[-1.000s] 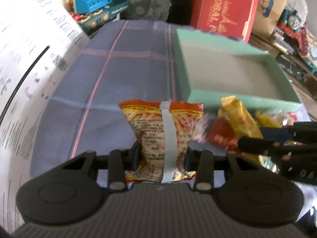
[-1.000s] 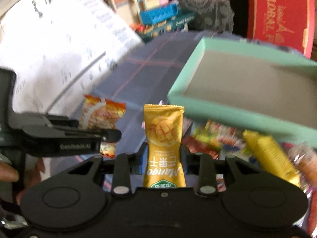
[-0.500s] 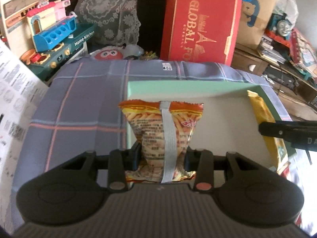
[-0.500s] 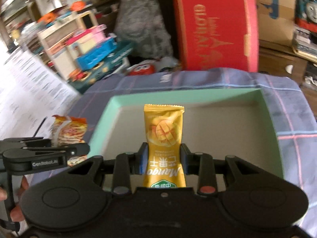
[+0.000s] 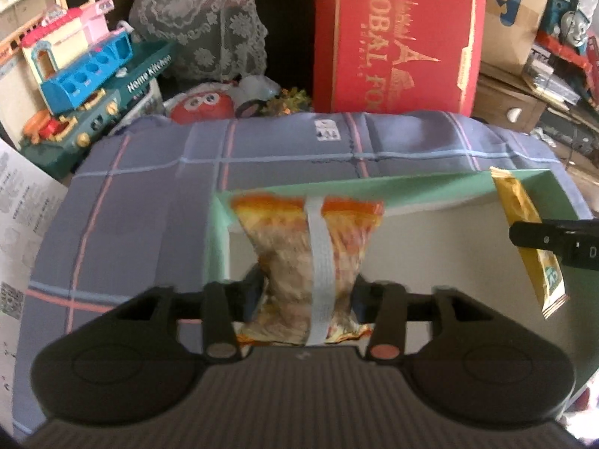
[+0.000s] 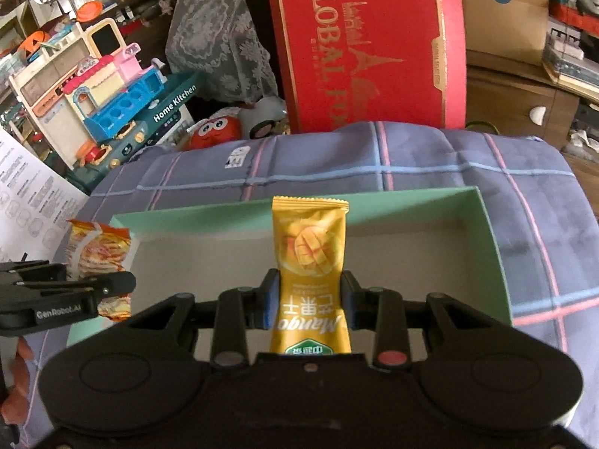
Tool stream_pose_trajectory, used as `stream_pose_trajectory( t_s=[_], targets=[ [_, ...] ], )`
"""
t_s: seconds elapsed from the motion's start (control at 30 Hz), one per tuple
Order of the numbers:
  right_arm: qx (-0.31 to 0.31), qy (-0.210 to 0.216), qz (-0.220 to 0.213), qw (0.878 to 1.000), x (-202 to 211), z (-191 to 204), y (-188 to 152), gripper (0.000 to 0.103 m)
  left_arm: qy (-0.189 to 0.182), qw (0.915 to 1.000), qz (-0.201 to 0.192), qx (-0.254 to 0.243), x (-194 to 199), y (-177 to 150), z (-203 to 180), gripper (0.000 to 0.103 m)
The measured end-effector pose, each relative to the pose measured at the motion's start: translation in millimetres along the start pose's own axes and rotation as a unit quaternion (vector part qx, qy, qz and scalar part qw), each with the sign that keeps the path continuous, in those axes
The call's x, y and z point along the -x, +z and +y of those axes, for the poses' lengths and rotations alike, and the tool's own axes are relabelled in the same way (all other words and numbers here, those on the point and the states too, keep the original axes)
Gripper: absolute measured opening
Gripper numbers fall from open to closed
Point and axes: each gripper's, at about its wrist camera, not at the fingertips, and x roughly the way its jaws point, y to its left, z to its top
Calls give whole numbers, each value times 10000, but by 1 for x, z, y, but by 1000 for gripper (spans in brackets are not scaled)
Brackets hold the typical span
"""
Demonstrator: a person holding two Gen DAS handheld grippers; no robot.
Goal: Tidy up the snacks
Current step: 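Open both tools to drop the chip bag and mango bar into the box, then return to the pile and grasp the yellow WINSUN pack with the right tool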
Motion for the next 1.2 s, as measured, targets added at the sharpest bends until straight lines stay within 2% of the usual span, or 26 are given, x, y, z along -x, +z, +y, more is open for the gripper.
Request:
stream_pose_trajectory(
  t_s=[0.07,0.1,0.13,0.27,0.37,0.87,1.0,1.17,1.2],
  targets=[
    [22,-95,-113,9999,0,3,1,65,207,9997,-155,4,4,1,-2,103],
    [5,-104,-184,9998,1,4,1,85,242,9993,-298,0,8,-1,-3,103],
    [-9,-90,-264,9996,3,6,0,93,217,9992,-330,-15,10,-2,-4,103],
    [-27,-29,-192,9998,9,11,-2,94,136,9996,-252,13,19,-8,-4,103],
    [-4,-8,-172,9999,19,15,-8,103,91,9998,-203,-21,28,-17,-5,103],
    [-29,386,2,9992,88,27,-69,103,-158,9999,-15,-34,95,-98,-5,103],
    [-56,564,56,9984,104,27,-90,103,-218,9996,-21,-197,111,-124,-12,103],
    [-16,801,150,9967,122,27,-114,103,-392,9972,47,-629,116,-151,-23,103],
    [15,847,176,9963,124,26,-118,99,-424,9965,52,-714,117,-155,-26,103]
  ],
)
